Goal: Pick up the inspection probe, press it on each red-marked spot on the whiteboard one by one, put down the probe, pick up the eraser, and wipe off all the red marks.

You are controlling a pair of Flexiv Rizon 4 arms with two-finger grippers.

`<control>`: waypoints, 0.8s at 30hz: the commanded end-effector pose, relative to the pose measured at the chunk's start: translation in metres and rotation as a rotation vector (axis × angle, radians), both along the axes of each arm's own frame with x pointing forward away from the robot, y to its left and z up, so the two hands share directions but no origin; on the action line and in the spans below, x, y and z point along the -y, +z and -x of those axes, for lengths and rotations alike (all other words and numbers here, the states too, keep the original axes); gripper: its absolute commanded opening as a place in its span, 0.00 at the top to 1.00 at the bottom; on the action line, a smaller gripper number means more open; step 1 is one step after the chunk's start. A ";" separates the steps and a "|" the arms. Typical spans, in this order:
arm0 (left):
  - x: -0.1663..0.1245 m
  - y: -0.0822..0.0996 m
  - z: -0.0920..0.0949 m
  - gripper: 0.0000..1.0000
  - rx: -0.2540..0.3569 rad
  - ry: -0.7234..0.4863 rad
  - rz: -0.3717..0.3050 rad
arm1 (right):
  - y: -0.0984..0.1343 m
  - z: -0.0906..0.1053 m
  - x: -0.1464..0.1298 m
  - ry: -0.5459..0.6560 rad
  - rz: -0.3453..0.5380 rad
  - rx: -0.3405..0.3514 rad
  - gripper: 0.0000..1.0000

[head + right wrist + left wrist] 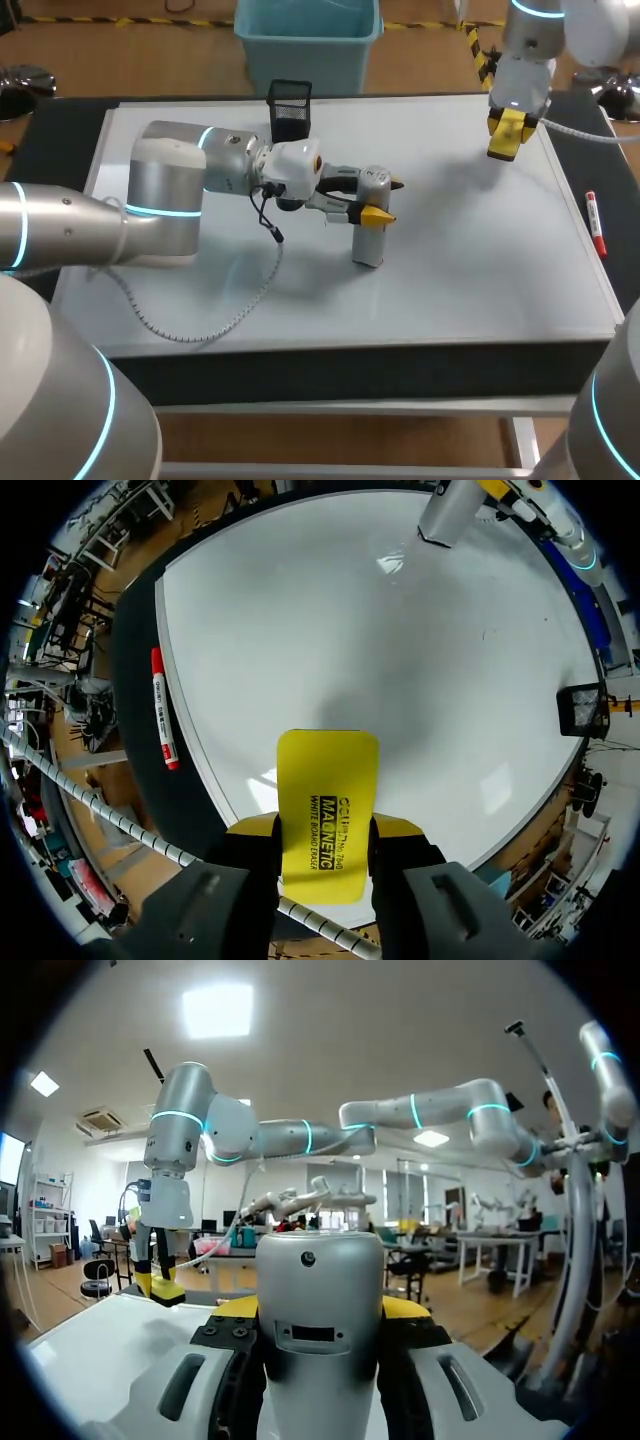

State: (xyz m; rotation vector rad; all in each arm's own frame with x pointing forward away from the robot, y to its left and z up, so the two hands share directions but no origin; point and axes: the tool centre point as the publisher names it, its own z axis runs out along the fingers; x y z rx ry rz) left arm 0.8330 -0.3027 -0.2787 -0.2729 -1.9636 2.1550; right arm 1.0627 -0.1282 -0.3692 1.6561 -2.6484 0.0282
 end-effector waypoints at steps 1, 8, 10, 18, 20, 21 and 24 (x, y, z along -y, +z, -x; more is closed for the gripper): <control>0.000 -0.004 -0.001 1.00 -0.004 -0.003 0.001 | 0.001 0.000 0.001 0.002 0.003 0.000 1.00; 0.000 -0.005 -0.002 1.00 -0.008 -0.003 -0.002 | 0.001 0.000 0.001 0.002 0.003 0.000 1.00; 0.000 -0.005 -0.002 1.00 -0.008 -0.003 -0.002 | 0.001 0.000 0.001 0.002 0.003 0.000 1.00; 0.000 -0.005 -0.002 1.00 -0.006 -0.004 -0.002 | 0.001 0.000 0.001 0.002 0.003 0.000 1.00; 0.000 -0.004 -0.002 1.00 -0.004 -0.004 -0.001 | 0.001 0.000 0.001 0.002 0.003 0.000 1.00; 0.000 -0.002 -0.002 1.00 0.001 -0.004 0.001 | 0.001 0.000 0.001 0.002 0.003 0.000 1.00; -0.004 0.005 -0.004 1.00 0.017 -0.002 0.004 | 0.001 0.000 0.001 0.002 0.003 0.000 1.00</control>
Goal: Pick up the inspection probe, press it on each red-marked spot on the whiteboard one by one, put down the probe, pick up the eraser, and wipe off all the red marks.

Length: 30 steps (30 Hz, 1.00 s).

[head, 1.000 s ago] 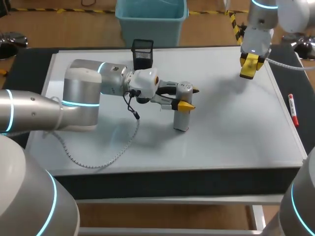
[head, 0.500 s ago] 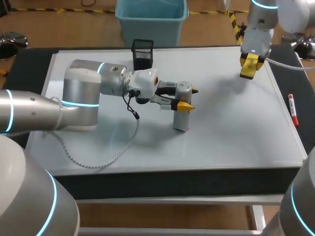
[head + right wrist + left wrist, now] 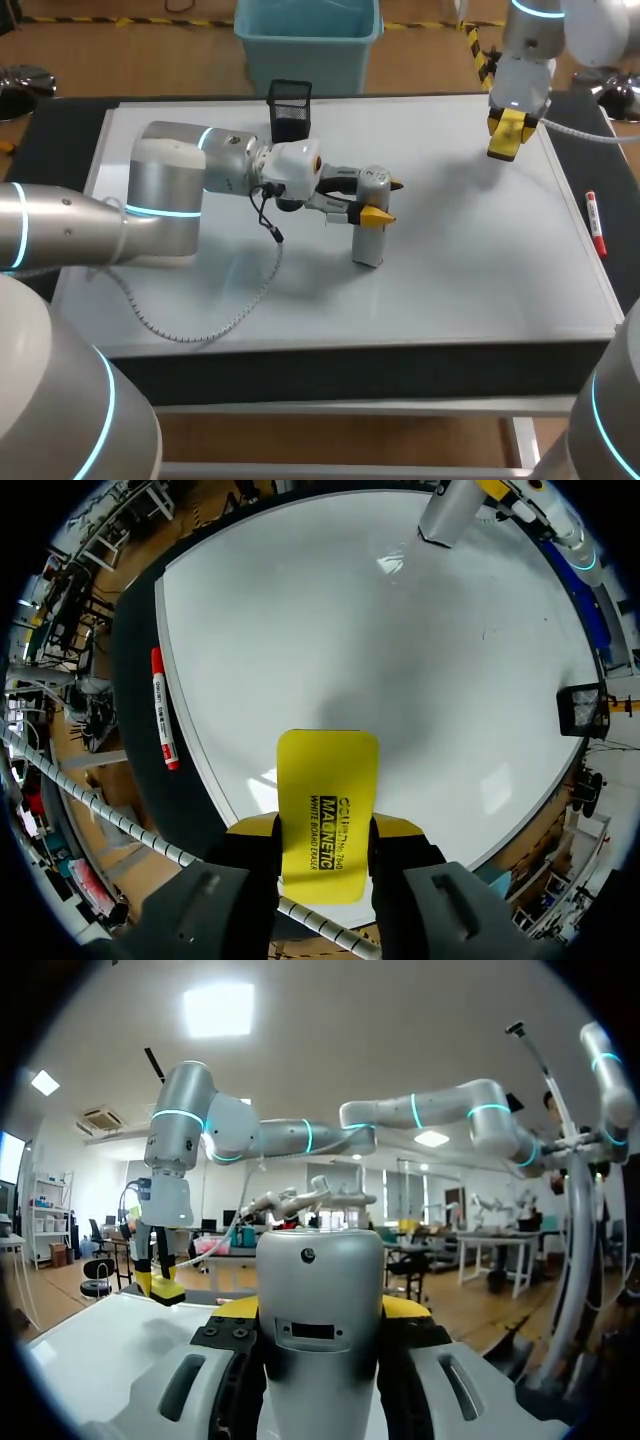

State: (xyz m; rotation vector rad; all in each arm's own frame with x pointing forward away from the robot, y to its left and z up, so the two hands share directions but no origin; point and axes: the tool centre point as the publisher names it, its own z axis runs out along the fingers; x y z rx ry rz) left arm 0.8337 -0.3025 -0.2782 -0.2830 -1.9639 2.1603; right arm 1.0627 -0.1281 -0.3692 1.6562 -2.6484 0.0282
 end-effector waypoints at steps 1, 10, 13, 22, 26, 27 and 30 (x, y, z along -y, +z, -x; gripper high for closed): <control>-0.006 0.007 -0.004 1.00 0.014 0.000 0.002 | 0.001 0.000 0.001 0.002 0.003 0.000 1.00; -0.049 0.035 -0.036 1.00 0.052 0.085 -0.008 | 0.001 0.000 0.001 0.002 0.003 0.000 1.00; -0.068 0.041 -0.050 1.00 0.055 0.134 -0.012 | 0.001 0.000 0.001 0.002 0.003 0.000 1.00; -0.115 0.050 -0.082 1.00 0.046 0.247 -0.025 | 0.001 0.000 0.001 0.002 0.003 0.000 1.00; -0.139 0.050 -0.093 1.00 0.035 0.300 -0.027 | 0.001 0.000 0.001 0.002 0.003 0.000 1.00; -0.146 0.049 -0.096 1.00 0.034 0.312 -0.030 | 0.001 0.000 0.001 0.002 0.003 0.000 1.00; -0.165 0.048 -0.102 1.00 0.025 0.349 -0.025 | 0.001 0.000 0.001 0.002 0.003 0.000 1.00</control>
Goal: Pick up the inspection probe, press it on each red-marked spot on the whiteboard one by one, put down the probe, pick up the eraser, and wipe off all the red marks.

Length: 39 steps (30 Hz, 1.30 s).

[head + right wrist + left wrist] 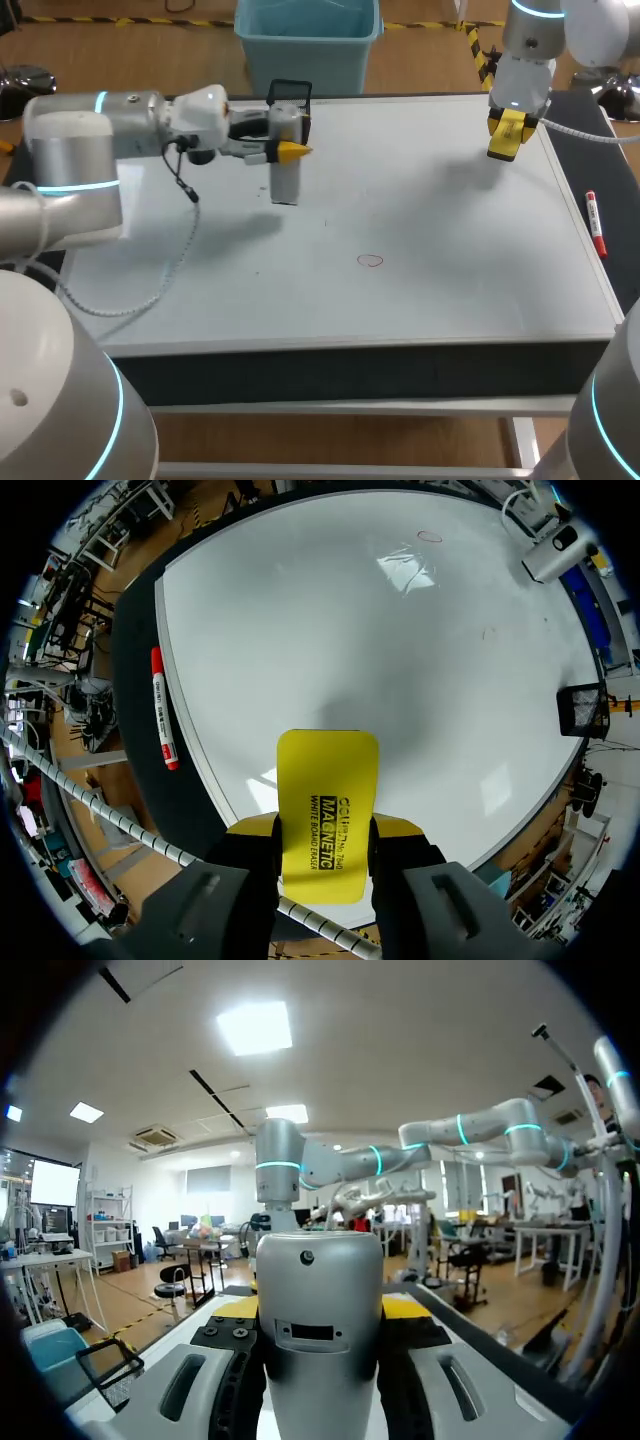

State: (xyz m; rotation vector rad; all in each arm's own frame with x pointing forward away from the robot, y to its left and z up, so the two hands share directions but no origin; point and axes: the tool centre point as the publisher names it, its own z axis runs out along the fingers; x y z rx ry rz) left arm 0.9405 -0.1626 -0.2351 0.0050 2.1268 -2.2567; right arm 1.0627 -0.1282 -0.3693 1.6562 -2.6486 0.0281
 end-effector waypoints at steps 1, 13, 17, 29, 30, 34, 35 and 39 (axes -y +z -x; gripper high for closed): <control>-0.032 0.004 0.002 1.00 -0.009 0.052 -0.001 | 0.001 0.000 0.001 0.002 0.003 0.000 1.00; -0.084 -0.005 -0.008 1.00 -0.019 0.136 0.021 | 0.001 0.000 0.001 0.002 0.003 0.000 1.00; -0.097 -0.007 -0.009 1.00 -0.011 0.153 0.034 | 0.001 0.000 0.001 0.002 0.003 0.000 1.00; -0.126 -0.002 -0.009 1.00 0.016 0.196 0.054 | 0.001 0.000 0.001 0.002 0.003 0.000 1.00; -0.126 -0.002 -0.009 1.00 0.016 0.196 0.054 | 0.001 0.000 0.001 0.002 0.003 0.000 1.00; -0.126 -0.002 -0.009 1.00 0.016 0.196 0.054 | 0.001 0.000 0.001 0.002 0.003 0.000 1.00; -0.126 -0.002 -0.009 1.00 0.016 0.196 0.054 | 0.001 0.000 0.001 0.002 0.003 0.000 1.00; -0.126 -0.002 -0.009 1.00 0.016 0.196 0.054 | 0.005 0.015 -0.018 0.007 0.027 0.031 1.00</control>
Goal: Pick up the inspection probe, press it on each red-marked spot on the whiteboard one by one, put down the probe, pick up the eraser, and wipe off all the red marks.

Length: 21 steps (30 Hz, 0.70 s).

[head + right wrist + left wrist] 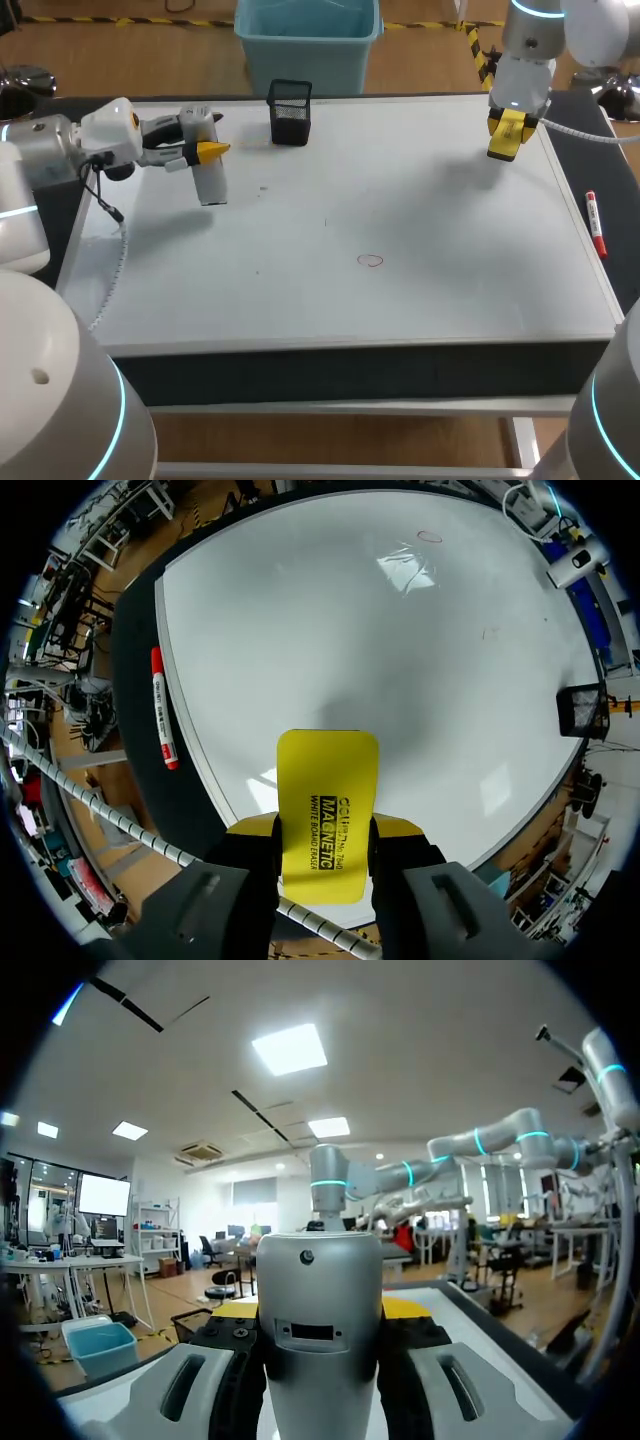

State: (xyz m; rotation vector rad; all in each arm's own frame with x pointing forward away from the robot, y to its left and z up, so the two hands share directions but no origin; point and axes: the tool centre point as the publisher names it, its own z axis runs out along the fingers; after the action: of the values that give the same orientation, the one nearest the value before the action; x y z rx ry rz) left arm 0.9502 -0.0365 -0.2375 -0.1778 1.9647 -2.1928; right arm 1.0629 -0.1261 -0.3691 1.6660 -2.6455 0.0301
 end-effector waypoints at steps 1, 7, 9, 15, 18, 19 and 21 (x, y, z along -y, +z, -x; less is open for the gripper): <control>0.000 0.001 0.000 1.00 0.001 0.002 0.001 | 0.006 0.020 -0.022 -0.002 0.026 0.029 1.00; 0.000 0.001 0.000 1.00 0.001 0.002 0.001 | 0.008 0.049 -0.056 0.005 0.060 0.036 1.00; 0.000 0.001 0.000 1.00 0.001 0.002 0.001 | 0.010 0.060 -0.070 0.005 0.066 0.036 1.00; 0.000 0.001 0.000 1.00 0.001 0.002 0.001 | 0.010 0.095 -0.120 -0.040 0.114 0.021 1.00; 0.000 0.001 0.000 1.00 0.001 0.002 0.001 | 0.005 0.115 -0.145 -0.039 0.113 0.010 1.00; 0.000 0.001 0.000 1.00 0.001 0.002 0.001 | 0.004 0.122 -0.152 -0.026 0.109 0.016 1.00; 0.000 0.001 0.000 1.00 0.001 0.002 0.001 | 0.000 0.134 -0.165 -0.027 0.100 0.004 1.00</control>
State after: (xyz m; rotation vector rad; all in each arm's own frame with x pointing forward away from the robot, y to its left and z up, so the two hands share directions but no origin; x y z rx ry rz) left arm 0.9502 -0.0366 -0.2373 -0.1782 1.9650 -2.1928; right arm 0.9439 0.0225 -0.3646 1.5990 -2.6160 0.0686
